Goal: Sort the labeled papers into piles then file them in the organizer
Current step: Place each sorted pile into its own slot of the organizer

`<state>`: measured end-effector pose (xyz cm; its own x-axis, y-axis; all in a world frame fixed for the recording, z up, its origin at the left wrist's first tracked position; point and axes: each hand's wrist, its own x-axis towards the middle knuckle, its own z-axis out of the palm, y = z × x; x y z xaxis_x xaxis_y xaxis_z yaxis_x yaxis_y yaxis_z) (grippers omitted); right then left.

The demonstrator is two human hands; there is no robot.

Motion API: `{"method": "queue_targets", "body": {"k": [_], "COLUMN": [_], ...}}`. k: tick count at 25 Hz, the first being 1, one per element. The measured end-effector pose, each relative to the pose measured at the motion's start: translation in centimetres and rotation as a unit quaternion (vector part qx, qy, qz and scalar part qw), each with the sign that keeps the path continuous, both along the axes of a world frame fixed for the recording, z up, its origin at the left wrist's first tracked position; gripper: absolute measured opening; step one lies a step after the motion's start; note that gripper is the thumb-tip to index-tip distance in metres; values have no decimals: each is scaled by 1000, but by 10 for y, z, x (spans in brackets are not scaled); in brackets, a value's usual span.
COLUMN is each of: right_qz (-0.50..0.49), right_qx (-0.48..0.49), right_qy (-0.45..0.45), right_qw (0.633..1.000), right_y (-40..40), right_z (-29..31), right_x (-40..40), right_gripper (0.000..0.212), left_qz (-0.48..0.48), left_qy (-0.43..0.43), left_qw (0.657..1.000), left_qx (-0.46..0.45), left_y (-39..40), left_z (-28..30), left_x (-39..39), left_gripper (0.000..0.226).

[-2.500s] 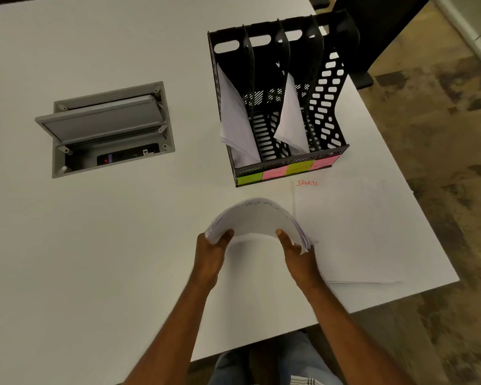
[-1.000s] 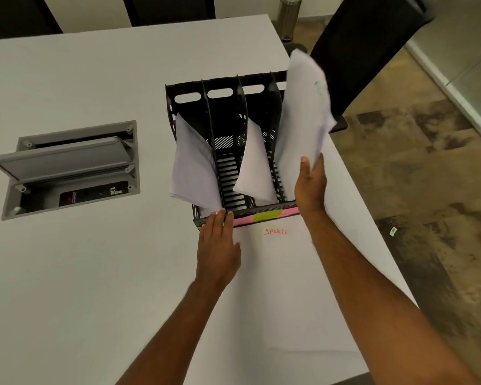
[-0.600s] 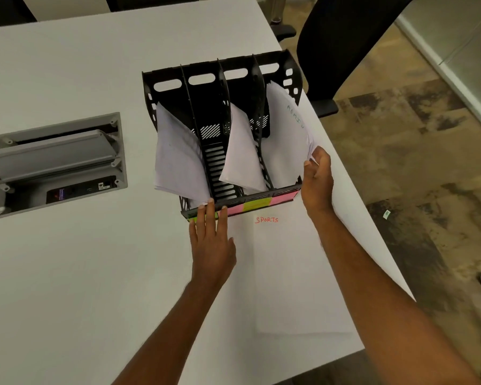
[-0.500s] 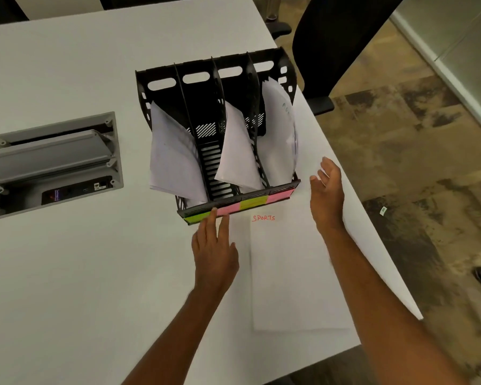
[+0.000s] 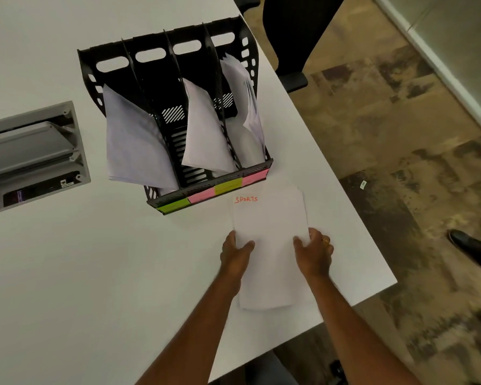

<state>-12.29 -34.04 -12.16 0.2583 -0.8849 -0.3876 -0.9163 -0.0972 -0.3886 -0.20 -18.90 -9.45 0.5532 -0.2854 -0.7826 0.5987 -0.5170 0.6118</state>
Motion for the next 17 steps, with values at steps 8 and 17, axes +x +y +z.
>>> {"method": "queue_targets", "body": {"k": [8, 17], "right_qz": [-117, 42], "right_qx": [226, 286], "right_qy": [-185, -345], "right_qw": [949, 893], "right_y": [10, 35], "right_z": [6, 60], "right_x": [10, 21], "right_gripper": [37, 30], "left_qz": [96, 129], "left_qy": [35, -12], "left_qw": [994, 990], "left_qx": [38, -46], "left_y": [21, 49], "left_z": [-8, 17], "left_x": [16, 44], "left_gripper": [40, 78]}}
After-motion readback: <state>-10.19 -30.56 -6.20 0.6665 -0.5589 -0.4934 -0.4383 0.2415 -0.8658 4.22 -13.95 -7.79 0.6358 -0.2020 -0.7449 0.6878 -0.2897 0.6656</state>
